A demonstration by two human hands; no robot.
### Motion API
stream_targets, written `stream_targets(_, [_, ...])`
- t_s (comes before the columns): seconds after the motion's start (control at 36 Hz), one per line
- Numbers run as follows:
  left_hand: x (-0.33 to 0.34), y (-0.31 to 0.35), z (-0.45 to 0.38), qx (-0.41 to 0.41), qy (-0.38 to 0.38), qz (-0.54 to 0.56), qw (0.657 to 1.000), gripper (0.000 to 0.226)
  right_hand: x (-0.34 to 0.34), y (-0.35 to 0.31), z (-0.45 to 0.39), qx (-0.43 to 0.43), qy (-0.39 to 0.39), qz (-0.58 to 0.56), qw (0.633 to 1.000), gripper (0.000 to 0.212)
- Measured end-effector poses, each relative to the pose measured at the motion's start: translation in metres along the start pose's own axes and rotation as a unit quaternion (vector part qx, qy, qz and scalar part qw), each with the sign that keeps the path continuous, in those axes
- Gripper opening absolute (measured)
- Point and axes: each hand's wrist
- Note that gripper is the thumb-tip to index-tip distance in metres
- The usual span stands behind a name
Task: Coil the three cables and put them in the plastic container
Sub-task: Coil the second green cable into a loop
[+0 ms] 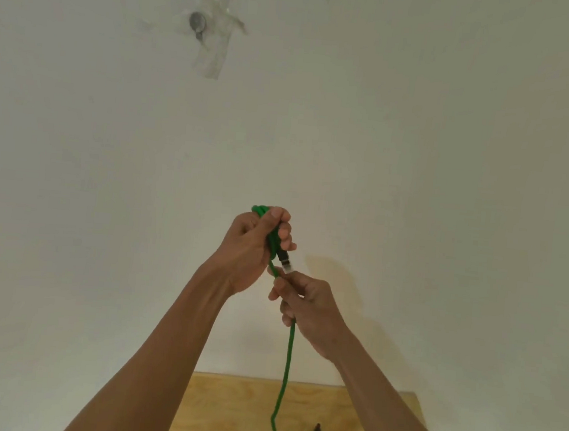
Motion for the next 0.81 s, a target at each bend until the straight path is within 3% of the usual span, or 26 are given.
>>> stream_targets(0.14, [-0.019,-0.008,-0.006,0.022,0.06,-0.113,0.992,0.026,0.007,-0.001,0.009,-0.011,0.032,0.025,0.999,0.017])
stream_targets(0.39, [-0.034,-0.022,0.003,0.024,0.099,-0.252,0.962,0.028,0.0,-0.031,0.01,-0.039,-0.067,0.279,0.957,0.036])
stream_targets(0.5, [-0.029,-0.026,0.0,0.035,0.08,-0.395,0.914,0.028,-0.002,-0.052,0.003,-0.073,-0.097,0.373,0.92,0.027])
stream_targets(0.58, [-0.027,-0.026,0.0,-0.005,0.042,-0.46,0.887,0.038,-0.007,-0.066,-0.006,-0.091,-0.098,0.408,0.903,0.028])
stream_targets(0.67, [-0.025,-0.023,0.007,-0.074,-0.007,-0.432,0.899,0.044,-0.017,-0.077,-0.019,-0.124,-0.083,0.429,0.891,0.027])
stream_targets(0.81, [-0.011,-0.019,0.025,-0.193,-0.085,-0.22,0.952,0.072,-0.032,-0.096,-0.033,-0.187,-0.082,0.363,0.909,0.02])
Point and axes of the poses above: each hand's wrist, its own z-axis away from the middle knuckle, its own x-axis out of the palm, y = z × x, and after that the axes turned 3 degrees about -x, right-handed
